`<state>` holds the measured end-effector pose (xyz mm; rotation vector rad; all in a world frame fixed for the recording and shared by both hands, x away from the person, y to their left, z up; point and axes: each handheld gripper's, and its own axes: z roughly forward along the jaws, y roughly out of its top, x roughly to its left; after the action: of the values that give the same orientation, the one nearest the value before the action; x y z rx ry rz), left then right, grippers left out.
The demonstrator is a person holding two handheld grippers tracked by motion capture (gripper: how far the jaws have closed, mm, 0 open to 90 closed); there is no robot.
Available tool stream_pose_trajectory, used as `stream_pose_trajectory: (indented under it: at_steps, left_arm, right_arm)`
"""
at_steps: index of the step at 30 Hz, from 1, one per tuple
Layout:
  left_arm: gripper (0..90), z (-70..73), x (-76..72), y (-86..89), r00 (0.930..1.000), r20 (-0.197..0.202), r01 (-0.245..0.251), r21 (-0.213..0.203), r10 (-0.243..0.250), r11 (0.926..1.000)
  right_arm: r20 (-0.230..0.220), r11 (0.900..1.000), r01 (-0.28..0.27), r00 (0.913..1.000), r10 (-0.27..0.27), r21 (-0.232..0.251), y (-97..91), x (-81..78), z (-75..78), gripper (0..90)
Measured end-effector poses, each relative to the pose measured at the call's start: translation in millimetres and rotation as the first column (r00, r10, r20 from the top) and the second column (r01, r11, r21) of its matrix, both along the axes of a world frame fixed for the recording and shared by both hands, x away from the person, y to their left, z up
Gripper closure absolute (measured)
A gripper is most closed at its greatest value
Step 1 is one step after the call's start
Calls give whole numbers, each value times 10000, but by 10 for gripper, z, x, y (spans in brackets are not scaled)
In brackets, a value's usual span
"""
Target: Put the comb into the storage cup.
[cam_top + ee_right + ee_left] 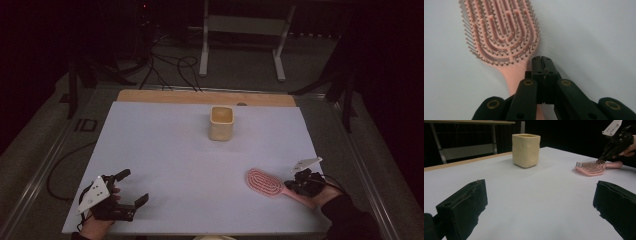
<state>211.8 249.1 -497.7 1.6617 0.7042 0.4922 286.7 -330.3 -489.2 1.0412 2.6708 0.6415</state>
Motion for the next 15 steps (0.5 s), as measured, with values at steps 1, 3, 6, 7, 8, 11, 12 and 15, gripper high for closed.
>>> stream_pose_trajectory:
  at_steps: [1,3,6,7,8,11,12,15]
  left_arm:
    - [1,0,0,0,10000,-4,-9,10,9,10000]
    - [1,0,-3,-2,10000,-5,-7,27,7,10000]
    - [1,0,-2,-4,10000,-12,-3,24,3,10000]
    - [1,1,-2,-3,10000,-19,-7,25,7,10000]
    - [1,1,-4,-3,10000,-12,-7,27,7,10000]
    - [1,2,-3,-2,10000,-9,-9,-11,9,10000]
    - [1,2,-2,-2,10000,-17,-8,-24,8,10000]
    - [1,2,-5,-2,10000,-14,-9,2,9,10000]
  right_arm:
    - [48,10000,33,10000,-33,13,1,-30,-1,900]
    - [36,10000,37,10000,-37,66,0,-55,-3,900]
    - [-4,9998,35,10000,-35,175,-6,-82,-4,900]
    - [13,9998,72,10000,-72,209,-8,-85,0,900]
    - [55,9998,78,10000,-79,204,-17,-82,9,900]
    - [234,9994,329,9992,-330,77,-45,-72,52,900]
    - [300,9993,367,9989,-369,72,-58,-68,71,900]
    - [436,9989,473,9979,-476,74,-94,-65,128,900]
